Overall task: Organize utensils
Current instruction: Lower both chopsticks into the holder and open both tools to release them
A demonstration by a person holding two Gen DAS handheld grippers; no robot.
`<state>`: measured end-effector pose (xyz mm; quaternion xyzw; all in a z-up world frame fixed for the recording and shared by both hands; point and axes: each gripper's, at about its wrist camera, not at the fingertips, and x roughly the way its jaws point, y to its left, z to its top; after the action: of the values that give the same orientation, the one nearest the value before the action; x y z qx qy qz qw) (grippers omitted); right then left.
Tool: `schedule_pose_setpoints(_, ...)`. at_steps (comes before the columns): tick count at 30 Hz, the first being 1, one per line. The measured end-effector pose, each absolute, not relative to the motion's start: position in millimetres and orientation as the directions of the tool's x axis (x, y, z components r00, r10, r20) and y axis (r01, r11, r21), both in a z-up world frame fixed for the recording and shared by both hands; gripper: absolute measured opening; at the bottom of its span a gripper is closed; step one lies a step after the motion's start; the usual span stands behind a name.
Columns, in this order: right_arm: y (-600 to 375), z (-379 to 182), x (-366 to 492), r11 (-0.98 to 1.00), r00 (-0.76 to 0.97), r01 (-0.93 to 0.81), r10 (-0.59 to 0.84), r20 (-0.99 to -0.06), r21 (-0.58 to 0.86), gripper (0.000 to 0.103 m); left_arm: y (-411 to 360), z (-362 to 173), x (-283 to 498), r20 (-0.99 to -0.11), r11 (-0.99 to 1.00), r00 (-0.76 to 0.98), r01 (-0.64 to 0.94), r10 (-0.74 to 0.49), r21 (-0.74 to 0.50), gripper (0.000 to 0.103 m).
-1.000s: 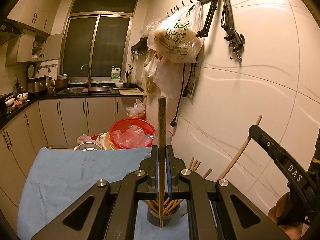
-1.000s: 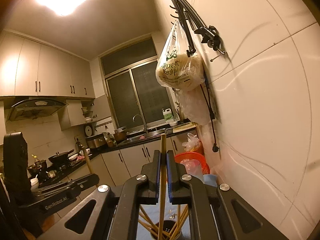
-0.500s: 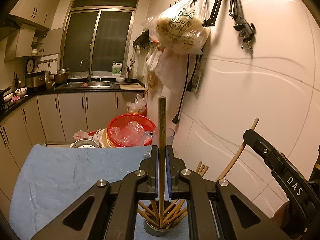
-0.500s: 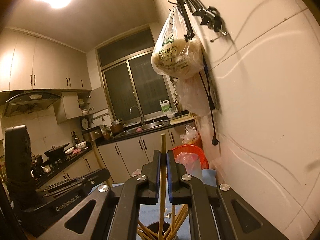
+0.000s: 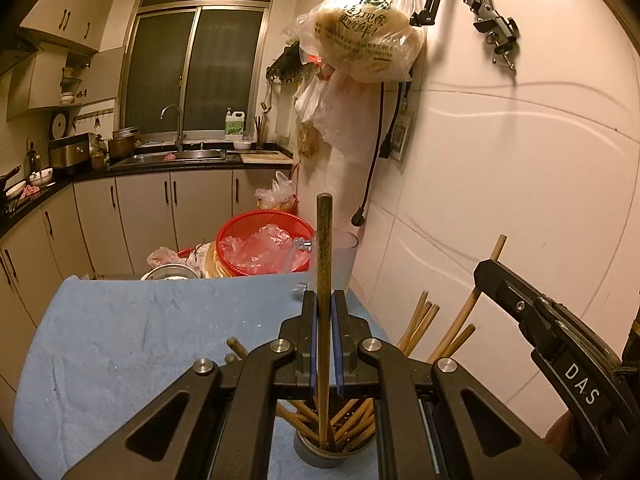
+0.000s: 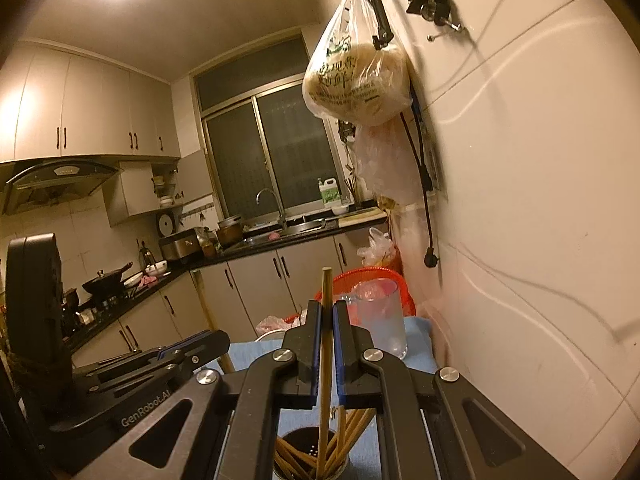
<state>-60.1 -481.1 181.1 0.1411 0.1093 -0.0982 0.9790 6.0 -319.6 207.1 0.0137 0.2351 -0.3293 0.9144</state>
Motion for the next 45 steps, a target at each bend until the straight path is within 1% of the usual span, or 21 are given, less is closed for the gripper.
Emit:
schedule_pose_setpoints(12, -482, 154, -50, 0.94, 0.937, 0.234, -0.15, -0.315, 0.249, 0.006, -318, 182, 8, -0.481, 0.796, 0.67, 0.596, -0.565, -0.105, 0.008)
schedule_pose_setpoints(28, -484, 131, -35, 0.938, 0.914, 0.252, -0.15, -0.378, 0.237, 0.006, -324, 166, 15, -0.516, 0.803, 0.664, 0.59, -0.542, -0.084, 0.009)
schedule_pose_setpoints(45, -489, 131, -31, 0.928, 0.909, 0.264, -0.15, -0.388, 0.261, 0.008, -328, 156, 21, -0.536, 0.812, 0.662, 0.578, -0.524, -0.08, 0.01)
